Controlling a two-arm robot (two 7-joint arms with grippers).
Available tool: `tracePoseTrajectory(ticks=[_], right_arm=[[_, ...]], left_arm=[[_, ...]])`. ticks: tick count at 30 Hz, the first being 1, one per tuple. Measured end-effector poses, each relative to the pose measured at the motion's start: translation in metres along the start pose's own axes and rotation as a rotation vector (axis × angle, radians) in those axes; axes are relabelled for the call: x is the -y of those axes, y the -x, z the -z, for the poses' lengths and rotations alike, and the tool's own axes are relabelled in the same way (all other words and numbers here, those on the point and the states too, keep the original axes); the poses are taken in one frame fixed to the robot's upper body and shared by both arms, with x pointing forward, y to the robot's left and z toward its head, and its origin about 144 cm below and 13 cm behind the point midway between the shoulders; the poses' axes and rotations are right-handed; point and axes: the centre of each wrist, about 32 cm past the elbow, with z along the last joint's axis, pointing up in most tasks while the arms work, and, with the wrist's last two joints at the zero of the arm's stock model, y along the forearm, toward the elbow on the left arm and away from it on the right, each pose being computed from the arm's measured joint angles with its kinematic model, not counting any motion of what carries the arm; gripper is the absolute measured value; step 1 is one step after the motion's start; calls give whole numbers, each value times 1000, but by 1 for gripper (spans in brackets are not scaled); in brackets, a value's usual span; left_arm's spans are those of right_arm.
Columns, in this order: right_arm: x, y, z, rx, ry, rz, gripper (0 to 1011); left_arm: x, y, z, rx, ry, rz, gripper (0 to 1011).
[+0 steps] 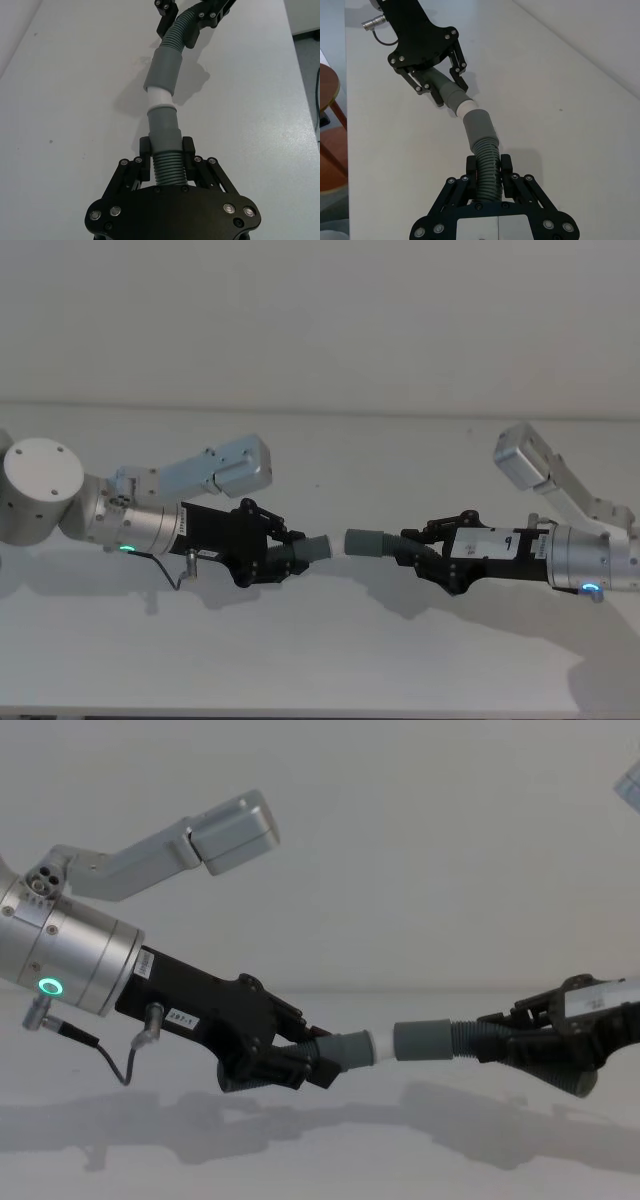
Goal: Use both hands to pick up one end of the pipe from the table, align the ends, and insert them.
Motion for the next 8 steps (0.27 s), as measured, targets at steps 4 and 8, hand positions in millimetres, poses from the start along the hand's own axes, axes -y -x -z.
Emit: tracePoseTrajectory(ticks=[4, 8], right_arm=[[0, 0, 0, -1, 0, -1, 285], [-1, 0, 0, -1, 0, -2, 285]], left_arm=[[0, -1, 0, 0, 1, 5, 366], [0, -1, 0, 0, 1, 9, 366]])
